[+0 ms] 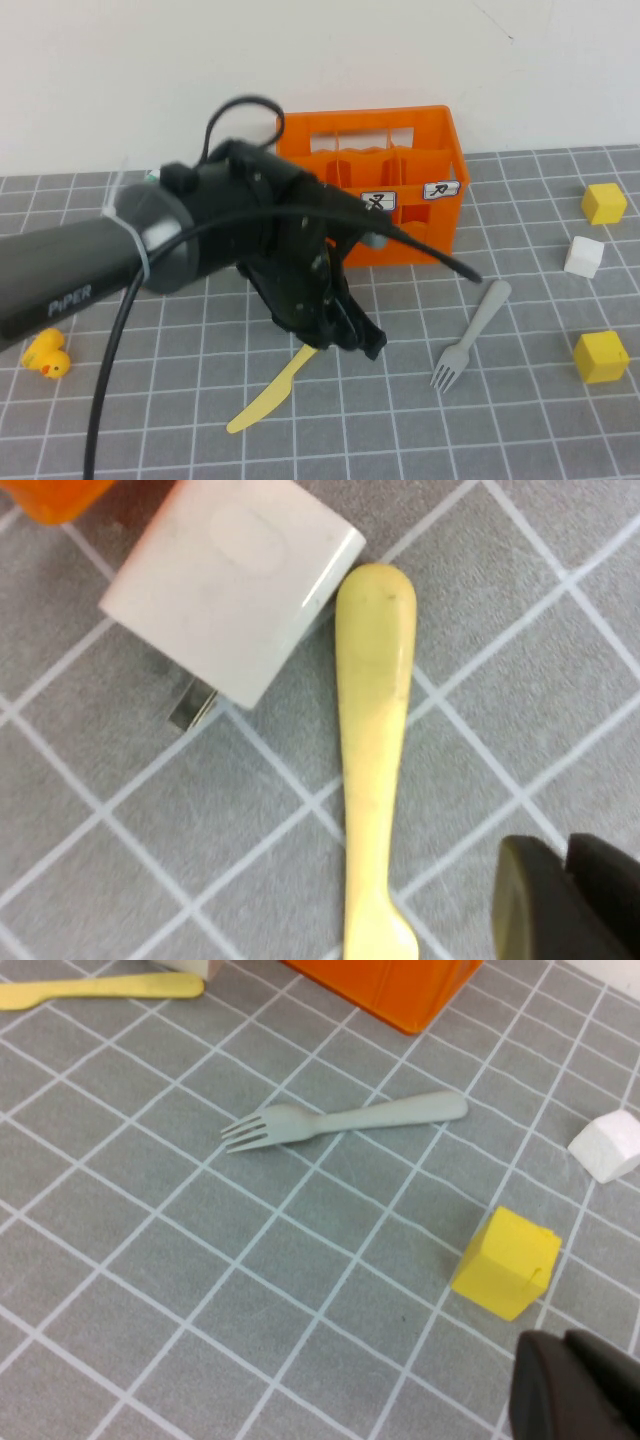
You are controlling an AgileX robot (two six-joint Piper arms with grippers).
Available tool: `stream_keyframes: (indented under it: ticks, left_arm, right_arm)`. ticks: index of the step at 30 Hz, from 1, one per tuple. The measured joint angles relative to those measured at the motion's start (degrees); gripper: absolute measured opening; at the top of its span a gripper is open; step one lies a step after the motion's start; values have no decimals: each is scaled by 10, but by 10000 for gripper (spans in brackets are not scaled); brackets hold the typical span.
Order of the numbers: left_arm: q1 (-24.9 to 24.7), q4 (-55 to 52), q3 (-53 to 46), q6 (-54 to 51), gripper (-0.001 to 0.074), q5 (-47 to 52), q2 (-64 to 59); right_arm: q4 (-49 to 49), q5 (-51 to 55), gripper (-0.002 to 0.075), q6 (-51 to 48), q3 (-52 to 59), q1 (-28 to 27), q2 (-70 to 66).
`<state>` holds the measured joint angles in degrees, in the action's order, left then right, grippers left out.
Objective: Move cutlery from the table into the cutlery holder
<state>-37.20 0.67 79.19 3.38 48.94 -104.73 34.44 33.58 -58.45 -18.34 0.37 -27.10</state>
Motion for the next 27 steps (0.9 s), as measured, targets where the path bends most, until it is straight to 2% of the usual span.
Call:
stream_keyframes:
  ticks: [2,8,10,17,27]
  left_arm:
    - [0,0,-20,4,75,-30,0]
    - [9,-7,-37,9,277,-75,-18]
    - [14,-7,-37,11,309,-83,-27]
    - [36,-13,-37,13,336,-96,-60]
    - [37,-7,-37,-12,337,-112,-74]
  right_arm:
    - [0,0,-3,0,0,0,0]
    - [0,0,-3,0,0,0,0]
    - [0,0,-3,0,0,0,0]
    - [0,0,-3,0,0,0,0]
    - [0,0,-3,0,0,0,0]
